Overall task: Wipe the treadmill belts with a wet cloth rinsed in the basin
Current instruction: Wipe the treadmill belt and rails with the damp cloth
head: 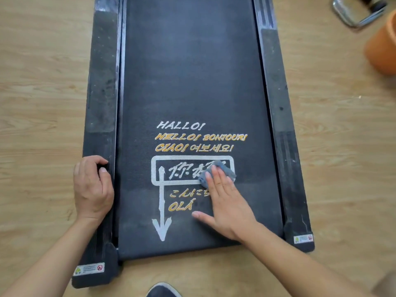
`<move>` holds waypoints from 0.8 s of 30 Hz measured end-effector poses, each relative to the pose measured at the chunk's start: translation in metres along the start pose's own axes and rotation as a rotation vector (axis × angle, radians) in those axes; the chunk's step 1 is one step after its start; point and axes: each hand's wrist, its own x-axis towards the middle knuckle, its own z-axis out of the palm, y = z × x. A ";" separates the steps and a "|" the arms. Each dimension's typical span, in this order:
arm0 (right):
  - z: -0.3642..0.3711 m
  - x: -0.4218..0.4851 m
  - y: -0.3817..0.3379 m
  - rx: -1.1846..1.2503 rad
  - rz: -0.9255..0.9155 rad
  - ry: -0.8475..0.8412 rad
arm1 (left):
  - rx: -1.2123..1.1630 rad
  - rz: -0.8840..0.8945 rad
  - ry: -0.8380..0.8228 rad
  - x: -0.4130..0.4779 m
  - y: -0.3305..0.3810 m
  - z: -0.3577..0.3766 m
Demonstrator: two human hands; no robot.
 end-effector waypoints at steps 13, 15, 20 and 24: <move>-0.034 -0.034 0.099 0.247 0.401 0.062 | 0.002 0.024 -0.016 -0.002 0.006 -0.009; -0.040 -0.031 0.111 0.275 0.381 0.149 | 0.013 0.026 -0.028 -0.001 0.008 -0.005; -0.045 -0.012 0.130 0.321 0.396 0.182 | 0.088 0.152 -0.026 -0.003 0.022 -0.003; -0.041 -0.001 0.135 0.334 0.384 0.207 | 0.054 0.274 -0.208 -0.036 0.094 0.050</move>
